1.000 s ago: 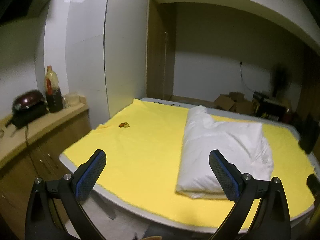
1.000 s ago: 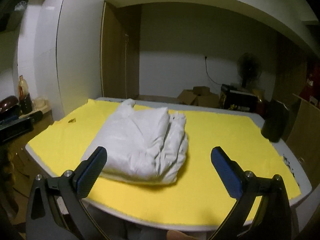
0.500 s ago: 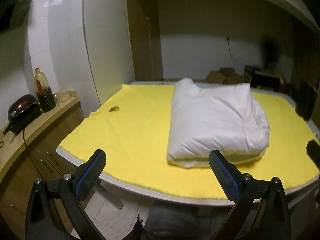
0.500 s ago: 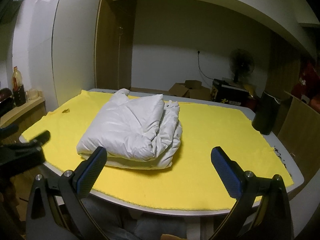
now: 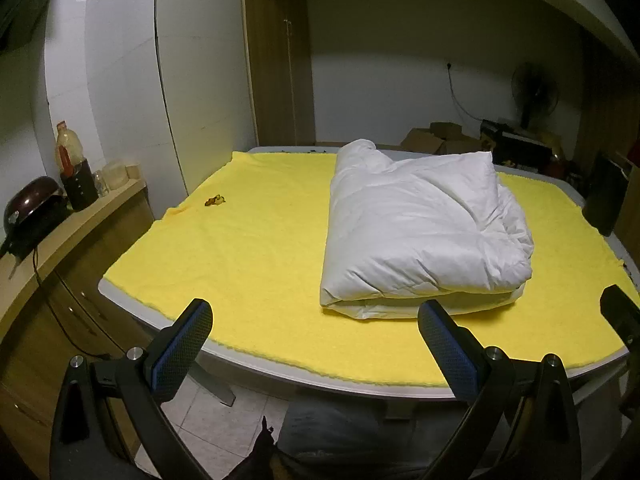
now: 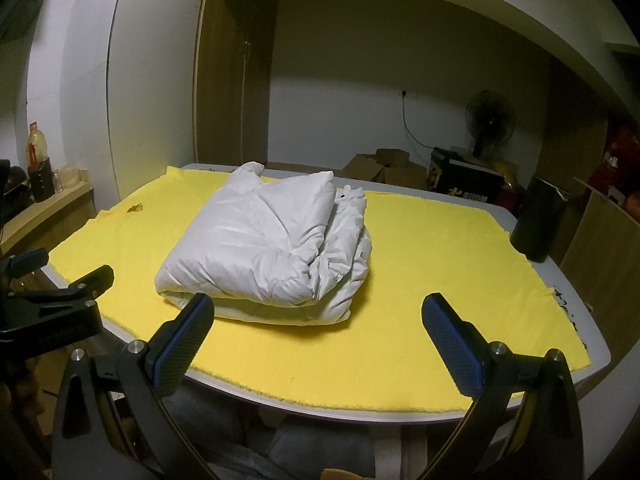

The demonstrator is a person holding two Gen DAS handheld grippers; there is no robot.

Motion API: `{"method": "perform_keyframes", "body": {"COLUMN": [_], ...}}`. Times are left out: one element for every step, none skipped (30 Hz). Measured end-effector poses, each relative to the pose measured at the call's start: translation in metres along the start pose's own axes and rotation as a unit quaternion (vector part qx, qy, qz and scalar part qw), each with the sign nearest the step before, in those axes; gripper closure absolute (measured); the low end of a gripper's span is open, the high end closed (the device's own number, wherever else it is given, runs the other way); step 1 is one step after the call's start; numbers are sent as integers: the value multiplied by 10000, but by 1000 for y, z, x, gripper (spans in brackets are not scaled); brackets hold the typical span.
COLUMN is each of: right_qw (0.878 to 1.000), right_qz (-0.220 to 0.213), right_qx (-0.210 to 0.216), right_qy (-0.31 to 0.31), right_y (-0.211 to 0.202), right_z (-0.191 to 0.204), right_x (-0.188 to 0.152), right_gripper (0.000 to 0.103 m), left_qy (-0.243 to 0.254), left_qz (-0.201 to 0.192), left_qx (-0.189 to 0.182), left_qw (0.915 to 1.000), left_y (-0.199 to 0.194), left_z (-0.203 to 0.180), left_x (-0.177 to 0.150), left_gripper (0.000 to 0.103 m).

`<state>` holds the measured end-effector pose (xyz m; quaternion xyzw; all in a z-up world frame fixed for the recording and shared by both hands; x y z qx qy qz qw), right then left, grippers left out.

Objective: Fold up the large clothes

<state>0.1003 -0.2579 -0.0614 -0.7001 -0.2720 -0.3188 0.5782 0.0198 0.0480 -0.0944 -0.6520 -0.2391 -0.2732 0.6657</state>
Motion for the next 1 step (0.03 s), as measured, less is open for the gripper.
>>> {"method": "perform_keyframes", "body": {"right_qw": [10000], "right_qz": [9], "right_qx": [6], "right_qy": [-5], "right_y": [0], "right_z": [0], "right_x": [0], "right_gripper": [0], "left_qy": [6], "left_qz": [5], "left_qx": [-28], "left_qw": [10000], "left_y": [0], "left_z": [0], "left_x": [0], "left_gripper": [0]}}
Point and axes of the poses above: each gripper's, at about its wrist camera, not at the fingertips, and y roughly the way its jaws point, z to its left, x to its top, the point moved 6 cm from there along y, roughly the way its jaws point, and after that the axes turned 11 degrees about z, right-handed, at the moved point
